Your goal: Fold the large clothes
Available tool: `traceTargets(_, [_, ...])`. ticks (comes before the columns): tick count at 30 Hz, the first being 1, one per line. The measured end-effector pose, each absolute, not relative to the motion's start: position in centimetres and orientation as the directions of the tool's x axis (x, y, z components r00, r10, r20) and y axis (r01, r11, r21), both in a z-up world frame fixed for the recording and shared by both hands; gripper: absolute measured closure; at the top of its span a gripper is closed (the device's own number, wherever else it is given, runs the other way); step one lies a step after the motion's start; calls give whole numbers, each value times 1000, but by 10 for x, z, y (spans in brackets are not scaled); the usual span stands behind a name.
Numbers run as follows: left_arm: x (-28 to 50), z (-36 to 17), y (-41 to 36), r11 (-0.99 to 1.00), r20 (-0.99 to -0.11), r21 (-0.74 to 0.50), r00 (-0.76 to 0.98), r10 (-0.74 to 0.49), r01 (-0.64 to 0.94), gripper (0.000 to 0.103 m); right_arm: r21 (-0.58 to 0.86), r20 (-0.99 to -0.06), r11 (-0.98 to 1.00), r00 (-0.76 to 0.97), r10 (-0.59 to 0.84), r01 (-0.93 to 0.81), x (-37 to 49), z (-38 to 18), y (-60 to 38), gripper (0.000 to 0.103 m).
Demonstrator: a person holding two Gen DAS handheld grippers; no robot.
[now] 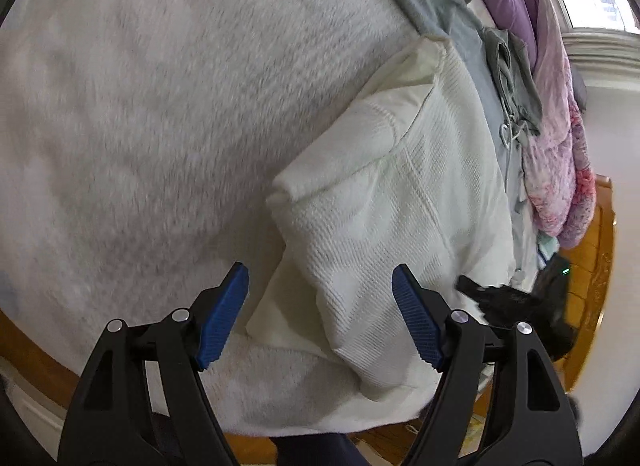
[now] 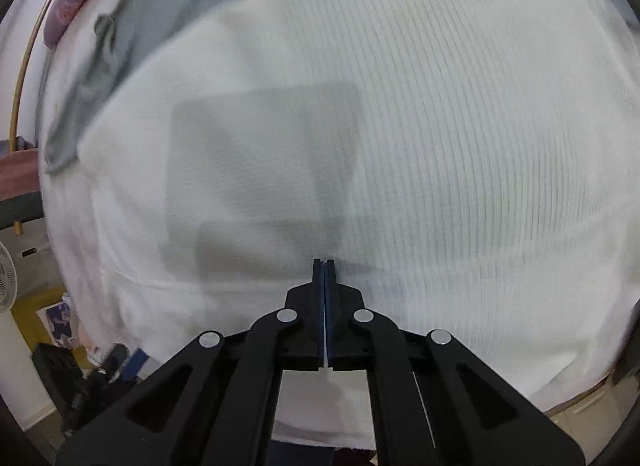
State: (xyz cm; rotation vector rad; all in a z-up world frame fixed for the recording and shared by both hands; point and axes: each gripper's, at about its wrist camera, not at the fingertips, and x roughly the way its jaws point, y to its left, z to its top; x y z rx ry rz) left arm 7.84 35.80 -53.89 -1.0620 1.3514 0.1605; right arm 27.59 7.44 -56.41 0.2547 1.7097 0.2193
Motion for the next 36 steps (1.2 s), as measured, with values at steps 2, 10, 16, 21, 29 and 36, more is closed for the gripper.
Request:
traceTargets(2, [71, -547, 356, 533, -835, -522, 274, -476, -666, 28, 293, -945, 953, -126, 301, 77, 278, -574, 76, 103])
traceTargets(10, [55, -566, 344, 446, -800, -546, 283, -529, -709, 28, 306, -934, 945, -153, 322, 119, 219, -557, 47, 103])
traceTargets(16, [58, -586, 331, 445, -802, -528, 253, -541, -723, 28, 329, -930, 936, -129, 344, 126, 189, -584, 33, 103])
traceTargets(21, [65, -584, 330, 474, -825, -495, 222, -520, -728, 46, 339, -936, 941, -92, 339, 22, 193, -562, 49, 97])
traceTargets(29, [67, -560, 337, 478, -792, -552, 251, -557, -683, 93, 530, -846, 822, -73, 527, -209, 161, -526, 122, 64])
traceTargets(36, [86, -536, 331, 437, -732, -620, 280, -621, -651, 95, 528, -827, 735, -63, 558, -426, 116, -526, 172, 48])
